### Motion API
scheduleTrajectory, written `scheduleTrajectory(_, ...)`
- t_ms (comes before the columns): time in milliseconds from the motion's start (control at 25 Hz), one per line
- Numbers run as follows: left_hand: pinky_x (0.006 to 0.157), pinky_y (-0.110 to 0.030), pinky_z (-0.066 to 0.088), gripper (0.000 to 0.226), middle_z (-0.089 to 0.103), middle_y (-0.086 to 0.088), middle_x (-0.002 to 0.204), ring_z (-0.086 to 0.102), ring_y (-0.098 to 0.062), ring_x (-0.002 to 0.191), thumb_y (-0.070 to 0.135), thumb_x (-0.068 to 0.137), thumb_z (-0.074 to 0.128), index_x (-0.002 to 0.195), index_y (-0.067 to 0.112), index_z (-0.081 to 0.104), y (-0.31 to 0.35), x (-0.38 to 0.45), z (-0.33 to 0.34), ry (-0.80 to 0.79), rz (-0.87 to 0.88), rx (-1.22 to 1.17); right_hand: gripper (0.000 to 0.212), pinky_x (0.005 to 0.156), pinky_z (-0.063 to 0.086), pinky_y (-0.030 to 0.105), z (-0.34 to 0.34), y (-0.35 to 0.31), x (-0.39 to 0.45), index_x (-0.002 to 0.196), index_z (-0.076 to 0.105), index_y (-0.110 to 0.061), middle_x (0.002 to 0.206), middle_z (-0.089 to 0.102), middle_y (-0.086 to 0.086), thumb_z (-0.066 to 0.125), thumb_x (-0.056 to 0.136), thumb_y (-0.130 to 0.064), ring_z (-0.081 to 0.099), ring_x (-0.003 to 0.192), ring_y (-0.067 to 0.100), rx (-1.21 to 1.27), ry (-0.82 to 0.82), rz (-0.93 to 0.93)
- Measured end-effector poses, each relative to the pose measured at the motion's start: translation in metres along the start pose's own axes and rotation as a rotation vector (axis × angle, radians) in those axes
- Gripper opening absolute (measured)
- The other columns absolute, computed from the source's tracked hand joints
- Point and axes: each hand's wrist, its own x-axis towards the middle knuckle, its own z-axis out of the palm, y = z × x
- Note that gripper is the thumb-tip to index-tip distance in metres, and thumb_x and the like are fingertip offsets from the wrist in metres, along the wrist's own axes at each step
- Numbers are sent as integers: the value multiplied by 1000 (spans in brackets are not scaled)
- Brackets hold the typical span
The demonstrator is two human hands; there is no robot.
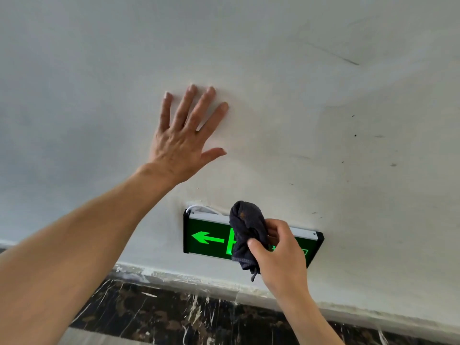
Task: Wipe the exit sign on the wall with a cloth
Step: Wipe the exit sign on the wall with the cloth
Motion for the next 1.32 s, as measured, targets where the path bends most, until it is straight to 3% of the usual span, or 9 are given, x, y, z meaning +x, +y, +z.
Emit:
scheduleTrajectory(80, 113, -63, 3, 87, 6, -7, 159, 6, -36, 145, 62, 85, 50, 154, 25, 14, -2, -2, 7, -18, -6, 11, 31, 61, 46, 8, 8, -5, 3, 102, 51, -45, 97, 66, -25, 66, 83, -25, 62, 81, -6, -127, -8, -93)
scheduleTrajectory(200, 113, -62, -1, 90, 1, -3, 159, -1, -32, 145, 64, 84, 47, 154, 28, 4, -5, -1, 11, -23, 1, 11, 45, 82, 54, 29, 25, -13, 10, 127, 53, -28, 115, 66, -10, 66, 85, -16, 61, 102, 14, -409, 47, -368)
scheduleTrajectory(320, 113, -59, -7, 89, -8, 0, 159, -12, -27, 146, 66, 86, 42, 152, 31, -7, -6, -1, 14, -27, -4, 21, 55, 72, 59, 40, 42, -17, 19, 120, 65, -13, 102, 71, 4, 77, 69, 1, 65, 92, 30, -558, 110, -606)
scheduleTrajectory(440, 112, -56, -11, 86, -16, 1, 158, -26, -24, 143, 68, 87, 33, 149, 33, -14, -4, 0, 15, -33, -8, 32, 63, 71, 59, 43, 56, -16, 31, 119, 66, -14, 98, 69, 6, 77, 60, 5, 64, 88, 33, -642, 149, -698)
scheduleTrajectory(640, 113, -57, -10, 84, -10, 0, 158, -15, -26, 144, 68, 88, 30, 149, 32, -16, -3, 0, 13, -54, -12, 25, 68, 69, 54, 40, 76, -13, 43, 118, 66, -21, 97, 65, 5, 77, 55, 3, 61, 86, 31, -697, 162, -741)
scheduleTrajectory(760, 112, -57, -11, 83, -18, 0, 156, -15, -26, 143, 67, 89, 30, 149, 31, -15, -3, -1, 12, -55, -12, 23, 67, 69, 53, 39, 87, -11, 47, 115, 66, -21, 96, 64, 4, 73, 53, 4, 60, 87, 30, -718, 94, -733)
scheduleTrajectory(1000, 111, -56, -12, 84, -19, 2, 156, -15, -26, 143, 66, 89, 32, 149, 32, -15, -2, 0, 14, -45, -11, 6, 62, 91, 46, 42, 100, -6, 46, 127, 48, -22, 117, 58, 1, 71, 70, -15, 48, 111, 30, -836, -70, -666)
scheduleTrajectory(1320, 111, -54, -17, 85, -15, 1, 157, -14, -26, 143, 67, 89, 34, 150, 32, -14, -2, -1, 12, -52, -12, 23, 50, 88, 49, 41, 89, 11, 47, 121, 57, -17, 101, 66, 0, 71, 73, -20, 57, 100, 27, -905, -32, -645)
